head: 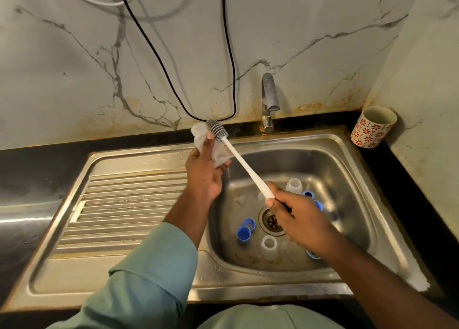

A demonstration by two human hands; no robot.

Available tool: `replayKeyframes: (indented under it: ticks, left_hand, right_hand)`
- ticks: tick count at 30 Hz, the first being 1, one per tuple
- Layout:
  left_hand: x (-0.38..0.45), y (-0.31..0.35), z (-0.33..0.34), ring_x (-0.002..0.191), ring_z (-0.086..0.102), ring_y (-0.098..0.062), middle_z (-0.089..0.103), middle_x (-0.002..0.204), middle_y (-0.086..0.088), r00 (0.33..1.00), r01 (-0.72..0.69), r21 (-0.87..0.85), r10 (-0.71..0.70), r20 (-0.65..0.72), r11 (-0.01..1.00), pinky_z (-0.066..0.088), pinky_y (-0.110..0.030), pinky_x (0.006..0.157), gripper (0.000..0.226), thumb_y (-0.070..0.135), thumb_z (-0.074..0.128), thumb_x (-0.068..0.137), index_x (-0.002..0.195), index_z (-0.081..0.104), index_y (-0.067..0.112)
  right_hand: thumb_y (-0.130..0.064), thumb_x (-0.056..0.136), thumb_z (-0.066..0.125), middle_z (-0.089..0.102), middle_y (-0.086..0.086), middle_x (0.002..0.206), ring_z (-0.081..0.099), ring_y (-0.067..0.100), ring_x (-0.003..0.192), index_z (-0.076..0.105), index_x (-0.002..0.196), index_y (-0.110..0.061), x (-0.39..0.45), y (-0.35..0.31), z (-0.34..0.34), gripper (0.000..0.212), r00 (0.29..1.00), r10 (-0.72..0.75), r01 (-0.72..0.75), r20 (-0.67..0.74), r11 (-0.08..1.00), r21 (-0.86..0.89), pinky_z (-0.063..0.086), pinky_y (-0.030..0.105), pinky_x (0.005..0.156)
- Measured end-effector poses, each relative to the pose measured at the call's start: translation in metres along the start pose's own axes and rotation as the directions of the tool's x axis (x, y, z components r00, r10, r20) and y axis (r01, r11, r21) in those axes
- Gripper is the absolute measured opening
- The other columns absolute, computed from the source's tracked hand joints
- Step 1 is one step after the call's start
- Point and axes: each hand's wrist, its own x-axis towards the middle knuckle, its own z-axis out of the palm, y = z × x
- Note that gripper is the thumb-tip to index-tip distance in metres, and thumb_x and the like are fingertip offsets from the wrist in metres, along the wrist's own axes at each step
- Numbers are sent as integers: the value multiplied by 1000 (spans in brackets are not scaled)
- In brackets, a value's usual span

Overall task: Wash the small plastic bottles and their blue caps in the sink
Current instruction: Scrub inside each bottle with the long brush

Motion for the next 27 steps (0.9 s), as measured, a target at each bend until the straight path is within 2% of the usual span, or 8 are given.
replayKeyframes:
  ticks: [3, 6, 10, 15, 18, 22, 24, 27]
  left_hand:
    - [4, 15, -2, 103, 66, -32, 67, 112, -13, 998, 5, -112, -12, -56, 994, 58, -47, 81, 27, 27, 74, 88, 108, 62, 15]
    - [7, 21, -7, 101, 67, -30, 66, 115, -14, 998, -21, -94, 15, -56, 995, 59, -44, 76, 29, 26, 71, 90, 115, 61, 15]
    - [-5, 5, 8, 108, 64, -33, 64, 120, -14, 1000, -10, -43, 9, -6, 999, 61, -44, 73, 45, 29, 69, 90, 129, 54, 12]
    - [8, 16, 5, 106, 64, -32, 62, 123, -14, 991, -50, -179, 27, -131, 983, 60, -50, 79, 48, 31, 69, 90, 132, 52, 15]
    - [-1, 6, 7, 101, 66, -28, 65, 121, -15, 997, -32, -61, 28, -75, 998, 60, -41, 71, 43, 34, 64, 93, 129, 54, 14]
    - [-1, 3, 6, 108, 65, -32, 65, 120, -14, 998, -33, -72, 29, -55, 997, 59, -46, 82, 40, 33, 64, 93, 128, 56, 14]
    - [5, 7, 3, 106, 66, -30, 65, 120, -13, 994, -72, -99, 63, -90, 993, 59, -41, 77, 39, 34, 63, 95, 128, 56, 14]
    - [2, 5, 6, 95, 65, -24, 67, 112, -10, 994, -88, -5, 87, -66, 996, 56, -34, 69, 37, 36, 59, 97, 128, 57, 15]
  right_hand:
    - [-30, 100, 49, 54, -6, 60, 48, 10, 49, 54, 123, -49, -4, 6, -1, 31, 999, -7, 10, 35, 997, -74, 44, 22, 49]
    - [-29, 97, 54, 60, 2, 71, 54, 9, 55, 41, 117, -66, -14, 9, -2, 44, 998, -31, 37, 46, 987, -158, 50, 28, 60]
    - [-31, 96, 58, 61, 0, 72, 60, 10, 64, 43, 137, -52, -3, -2, 4, 49, 996, 5, -18, -93, 991, -134, 56, 32, 69]
    - [-40, 100, 48, 56, -12, 84, 61, 6, 76, 11, 144, -57, -13, -4, 0, 60, 1000, 26, -22, 6, 923, -384, 54, 25, 75]
    - [-39, 100, 46, 57, -13, 81, 62, 7, 75, 20, 147, -53, -12, -7, 1, 56, 1000, 29, -24, 8, 927, -374, 54, 24, 73]
    - [-32, 98, 54, 65, 0, 74, 63, 10, 63, 45, 138, -50, -6, -11, -3, 44, 995, 56, -69, -77, 982, -176, 54, 23, 58]
    - [-30, 97, 55, 59, -3, 63, 54, 3, 51, 43, 133, -54, -10, -10, -4, 45, 999, 2, -9, -41, 982, -190, 46, 17, 50]
    - [-29, 97, 55, 55, -2, 60, 47, 2, 47, 43, 123, -61, -8, -8, -2, 43, 999, -19, 14, -48, 995, -102, 41, 16, 48]
